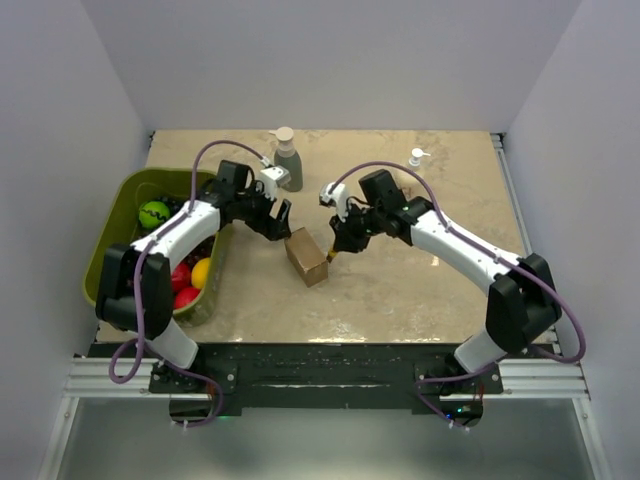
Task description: Unpack the express box
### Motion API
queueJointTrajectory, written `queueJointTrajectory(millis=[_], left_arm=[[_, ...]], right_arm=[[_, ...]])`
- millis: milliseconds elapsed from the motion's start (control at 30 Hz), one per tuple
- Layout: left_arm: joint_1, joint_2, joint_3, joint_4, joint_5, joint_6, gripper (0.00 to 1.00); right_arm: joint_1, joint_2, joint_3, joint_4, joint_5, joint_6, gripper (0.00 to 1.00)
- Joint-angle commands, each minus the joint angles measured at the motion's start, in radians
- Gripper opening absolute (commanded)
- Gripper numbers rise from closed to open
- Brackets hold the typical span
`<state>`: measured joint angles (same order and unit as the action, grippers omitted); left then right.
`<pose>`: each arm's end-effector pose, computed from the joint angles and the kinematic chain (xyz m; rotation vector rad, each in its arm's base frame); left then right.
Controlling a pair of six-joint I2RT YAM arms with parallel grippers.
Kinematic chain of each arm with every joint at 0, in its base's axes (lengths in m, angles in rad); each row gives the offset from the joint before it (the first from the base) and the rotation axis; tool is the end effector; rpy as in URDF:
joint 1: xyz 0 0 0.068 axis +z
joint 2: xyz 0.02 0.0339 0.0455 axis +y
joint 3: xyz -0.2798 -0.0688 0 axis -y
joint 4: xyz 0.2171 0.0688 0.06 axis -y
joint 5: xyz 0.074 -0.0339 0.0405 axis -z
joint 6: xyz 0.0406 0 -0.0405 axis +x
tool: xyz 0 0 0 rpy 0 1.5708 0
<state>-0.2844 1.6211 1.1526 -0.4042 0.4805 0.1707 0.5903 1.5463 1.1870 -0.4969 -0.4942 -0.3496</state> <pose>0.3072 -0.1094 0.2642 0.7499 2.2900 -0.6367 0.2463 0.1882 0.2902 -1.2885 2.0378 0.7087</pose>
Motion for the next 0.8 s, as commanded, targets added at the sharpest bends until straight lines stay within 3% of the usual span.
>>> queueJointTrajectory(millis=[0, 133, 233, 333, 433, 567, 767], left_arm=[[0.013, -0.05, -0.059, 0.028, 0.17, -0.074, 0.89], [0.013, -0.093, -0.14, 0.044, 0.199, -0.119, 0.9], [0.016, -0.121, -0.184, 0.044, 0.182, -0.126, 0.9], [0.025, -0.133, -0.214, 0.064, 0.17, -0.137, 0.9], [0.039, -0.133, -0.2, 0.071, 0.182, -0.142, 0.89], [0.063, -0.118, -0.12, 0.051, 0.25, -0.105, 0.9], [0.065, -0.05, -0.021, 0.054, 0.267, -0.066, 0.92]], right_arm=[[0.003, 0.035, 0.137, 0.104, 0.101, 0.049, 0.0], [0.005, 0.099, 0.212, 0.112, 0.124, 0.07, 0.0], [-0.004, 0.12, 0.258, 0.074, 0.262, 0.084, 0.0], [-0.024, 0.075, 0.208, 0.008, 0.27, -0.024, 0.0], [-0.023, 0.017, 0.155, -0.128, 0.229, -0.146, 0.0], [-0.018, -0.087, 0.039, -0.21, 0.062, -0.235, 0.0], [0.031, -0.154, -0.061, -0.155, -0.069, -0.206, 0.0]])
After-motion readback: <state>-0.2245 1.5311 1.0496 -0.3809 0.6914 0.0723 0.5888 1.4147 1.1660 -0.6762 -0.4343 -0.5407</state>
